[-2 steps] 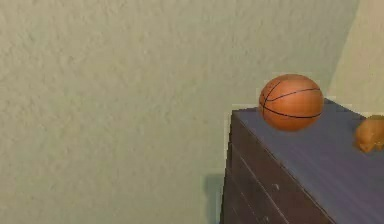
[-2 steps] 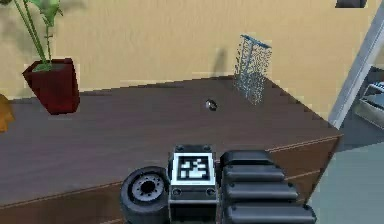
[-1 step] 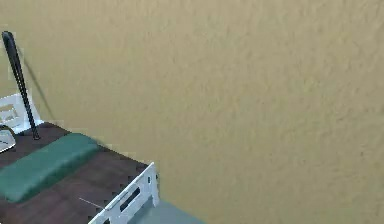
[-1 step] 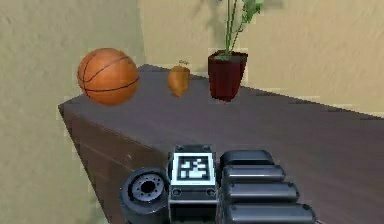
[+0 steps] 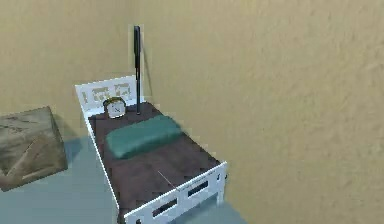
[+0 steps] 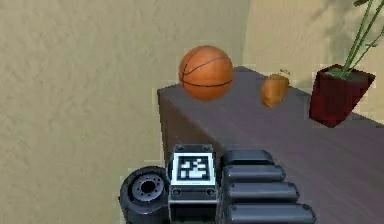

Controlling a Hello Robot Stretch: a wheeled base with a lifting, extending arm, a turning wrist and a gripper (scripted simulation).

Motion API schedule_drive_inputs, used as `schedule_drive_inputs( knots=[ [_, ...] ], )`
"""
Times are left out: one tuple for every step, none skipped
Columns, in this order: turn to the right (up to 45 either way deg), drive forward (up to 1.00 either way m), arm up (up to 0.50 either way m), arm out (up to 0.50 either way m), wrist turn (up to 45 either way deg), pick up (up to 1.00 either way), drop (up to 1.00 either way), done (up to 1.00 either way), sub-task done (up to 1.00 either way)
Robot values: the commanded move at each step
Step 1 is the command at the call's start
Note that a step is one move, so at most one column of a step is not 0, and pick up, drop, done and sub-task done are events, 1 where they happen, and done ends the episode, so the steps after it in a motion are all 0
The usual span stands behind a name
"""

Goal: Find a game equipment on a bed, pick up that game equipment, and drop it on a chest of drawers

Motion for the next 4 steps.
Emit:
schedule_drive_inputs(
  knots=[
    [45.0, 0.00, 0.00, 0.00, 0.0, 0.00, 0.00, 0.00, 0.00],
    [45.0, 0.00, 0.00, 0.00, 0.0, 0.00, 0.00, 0.00, 0.00],
    [6.0, 0.00, 0.00, 0.00, 0.0, 0.00, 0.00, 0.00, 0.00],
    [-45.0, 0.00, 0.00, 0.00, 0.0, 0.00, 0.00, 0.00, 0.00]
  ],
)
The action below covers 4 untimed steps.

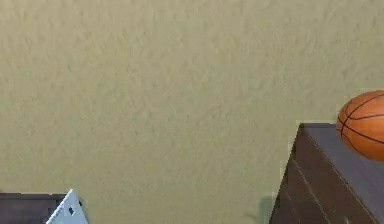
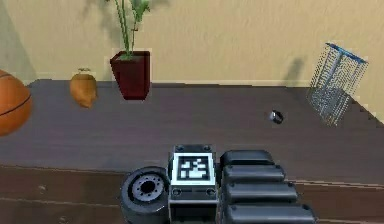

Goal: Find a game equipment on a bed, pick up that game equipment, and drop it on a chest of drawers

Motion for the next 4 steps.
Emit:
schedule_drive_inputs(
  knots=[
    [-30.0, 0.00, 0.00, 0.00, 0.0, 0.00, 0.00, 0.00, 0.00],
    [45.0, 0.00, 0.00, 0.00, 0.0, 0.00, 0.00, 0.00, 0.00],
    [9.0, 0.00, 0.00, 0.00, 0.0, 0.00, 0.00, 0.00, 0.00],
    [0.0, 0.00, 0.00, 0.44, 0.0, 0.00, 0.00, 0.00, 0.00]
  ],
)
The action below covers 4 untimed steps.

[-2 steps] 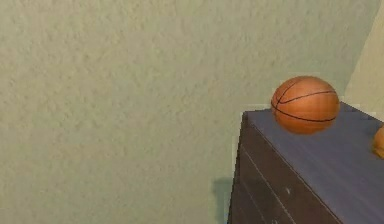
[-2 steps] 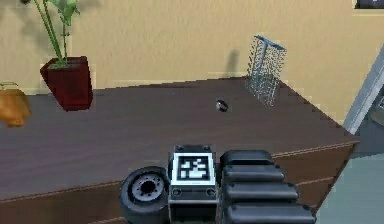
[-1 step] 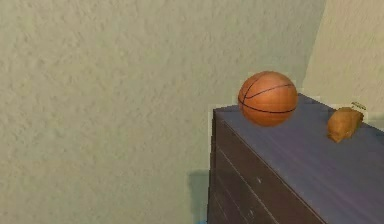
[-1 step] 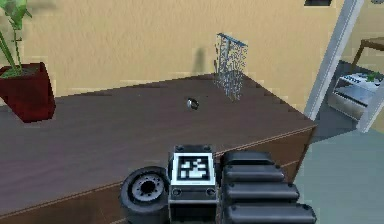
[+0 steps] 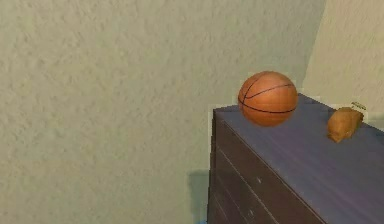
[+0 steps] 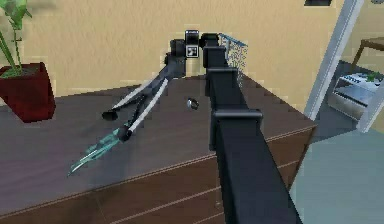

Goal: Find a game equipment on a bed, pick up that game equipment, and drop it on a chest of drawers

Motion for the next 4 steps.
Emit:
schedule_drive_inputs(
  knots=[
    [0.0, 0.00, 0.00, 0.00, 39.0, 0.00, 0.00, 0.00, 0.00],
    [0.0, 0.00, -0.12, 0.00, 0.0, 0.00, 0.00, 0.00, 0.00],
    [0.0, 0.00, 0.00, 0.00, 0.0, 0.00, 1.00, 0.00, 0.00],
    [0.0, 0.00, 0.00, -0.10, 0.0, 0.00, 0.00, 0.00, 0.00]
  ],
)
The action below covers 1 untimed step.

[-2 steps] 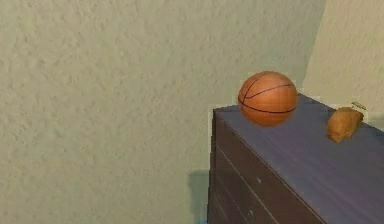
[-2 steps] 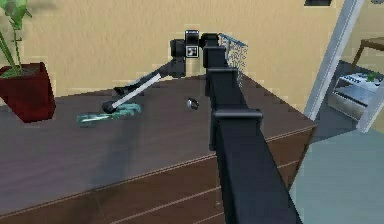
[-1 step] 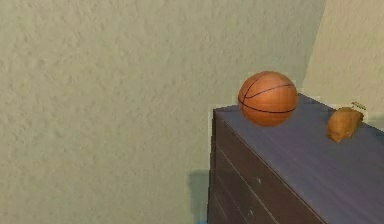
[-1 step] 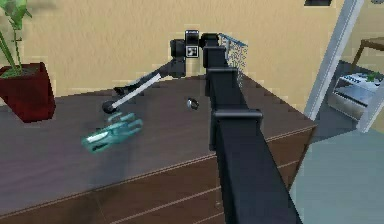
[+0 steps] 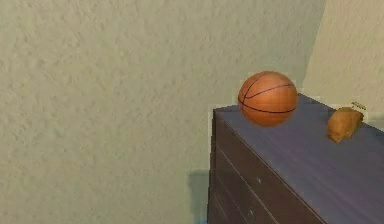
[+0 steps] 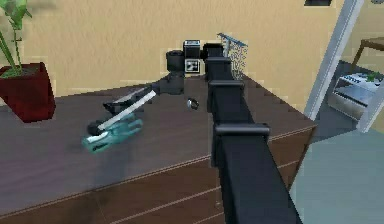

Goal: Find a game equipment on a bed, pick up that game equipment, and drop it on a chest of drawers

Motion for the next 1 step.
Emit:
schedule_drive_inputs(
  knots=[
    [0.0, 0.00, 0.00, 0.00, 0.0, 0.00, 0.00, 1.00, 0.00]
  ],
)
